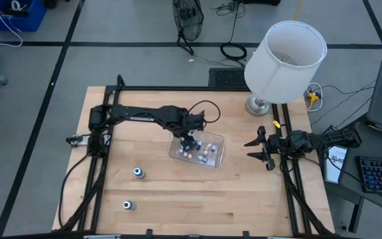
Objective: Pick & Place food coloring
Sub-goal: Put the large blue food coloring bottle into the transparent bin
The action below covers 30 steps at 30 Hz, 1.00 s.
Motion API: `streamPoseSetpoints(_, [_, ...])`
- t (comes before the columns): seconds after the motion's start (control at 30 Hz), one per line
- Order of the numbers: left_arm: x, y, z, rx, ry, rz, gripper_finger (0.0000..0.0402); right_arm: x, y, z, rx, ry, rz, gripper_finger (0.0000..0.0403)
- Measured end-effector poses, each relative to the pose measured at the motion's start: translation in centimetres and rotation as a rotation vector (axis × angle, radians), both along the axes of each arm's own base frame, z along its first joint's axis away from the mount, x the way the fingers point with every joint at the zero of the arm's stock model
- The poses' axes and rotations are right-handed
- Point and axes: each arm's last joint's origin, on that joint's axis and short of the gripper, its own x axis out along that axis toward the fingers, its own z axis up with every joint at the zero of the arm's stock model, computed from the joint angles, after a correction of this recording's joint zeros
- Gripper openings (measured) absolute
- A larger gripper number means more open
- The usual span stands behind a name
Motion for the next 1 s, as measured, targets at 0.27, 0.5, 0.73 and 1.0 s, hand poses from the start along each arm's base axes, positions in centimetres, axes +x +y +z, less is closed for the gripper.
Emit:
streamPoseSetpoints(0.27, [-2.2, -0.2, 5.0, 0.052, -0.140, 0.022, 0.0295, 0.0, 0.0, 0.0, 0.000, 0.000, 0.000, 0.0169])
streamPoseSetpoints(0.5, [-5.6, -2.9, 8.8, -0.047, -0.172, 0.022, 0.0285, 0.0, 0.0, 0.0, 0.000, 0.000, 0.000, 0.0169])
streamPoseSetpoints(0.73, [-9.1, -8.1, 9.4, -0.065, 0.016, 0.120, 0.0282, 0.0, 0.0, 0.0, 0.000, 0.001, 0.000, 0.0169])
streamPoseSetpoints(1.0, [-11.2, -13.2, 7.8, 0.021, 0.089, 0.300, 0.0274, 0.0, 0.0, 0.0, 0.000, 0.001, 0.000, 0.0169])
